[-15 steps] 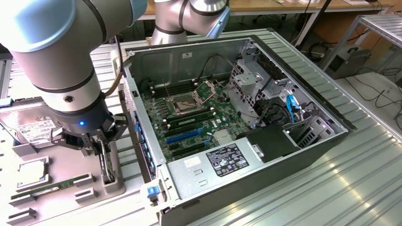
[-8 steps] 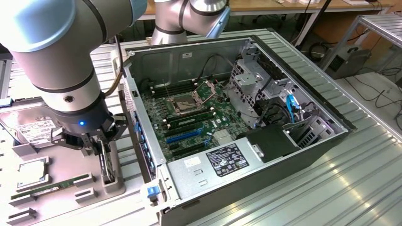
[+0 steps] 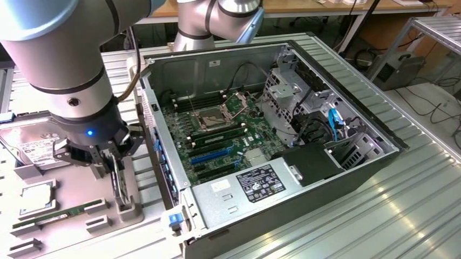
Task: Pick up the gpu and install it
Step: 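Pick up the gpu and move the gpu toward the slot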
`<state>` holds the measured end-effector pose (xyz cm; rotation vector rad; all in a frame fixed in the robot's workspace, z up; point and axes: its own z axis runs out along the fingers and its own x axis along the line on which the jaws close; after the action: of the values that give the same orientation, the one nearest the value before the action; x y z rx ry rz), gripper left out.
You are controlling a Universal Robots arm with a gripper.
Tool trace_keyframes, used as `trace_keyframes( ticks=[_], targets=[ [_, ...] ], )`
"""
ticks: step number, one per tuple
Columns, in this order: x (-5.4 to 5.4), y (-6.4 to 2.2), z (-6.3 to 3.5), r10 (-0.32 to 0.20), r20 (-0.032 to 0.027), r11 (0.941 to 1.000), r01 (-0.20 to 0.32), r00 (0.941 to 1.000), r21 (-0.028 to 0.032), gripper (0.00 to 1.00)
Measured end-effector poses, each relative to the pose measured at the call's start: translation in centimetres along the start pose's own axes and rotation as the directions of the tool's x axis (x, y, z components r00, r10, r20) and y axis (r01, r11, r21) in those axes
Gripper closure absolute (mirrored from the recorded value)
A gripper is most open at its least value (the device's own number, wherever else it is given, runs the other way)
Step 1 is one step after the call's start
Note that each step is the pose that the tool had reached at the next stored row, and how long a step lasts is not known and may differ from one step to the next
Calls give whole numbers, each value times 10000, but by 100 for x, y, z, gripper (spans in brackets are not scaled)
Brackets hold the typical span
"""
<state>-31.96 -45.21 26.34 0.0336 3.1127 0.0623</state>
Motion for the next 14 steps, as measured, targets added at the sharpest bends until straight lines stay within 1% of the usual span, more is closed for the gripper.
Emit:
trace_keyframes(
  ticks=[1, 7, 14],
  targets=[
    [-1, 1, -30, -1, 0, 10000, 1, 10000, 0, 74],
    [-9, 13, -330, -7, 0, 10000, 7, 10000, 0, 74],
    [-18, 26, -648, -8, 0, 10000, 8, 10000, 0, 74]
  ],
)
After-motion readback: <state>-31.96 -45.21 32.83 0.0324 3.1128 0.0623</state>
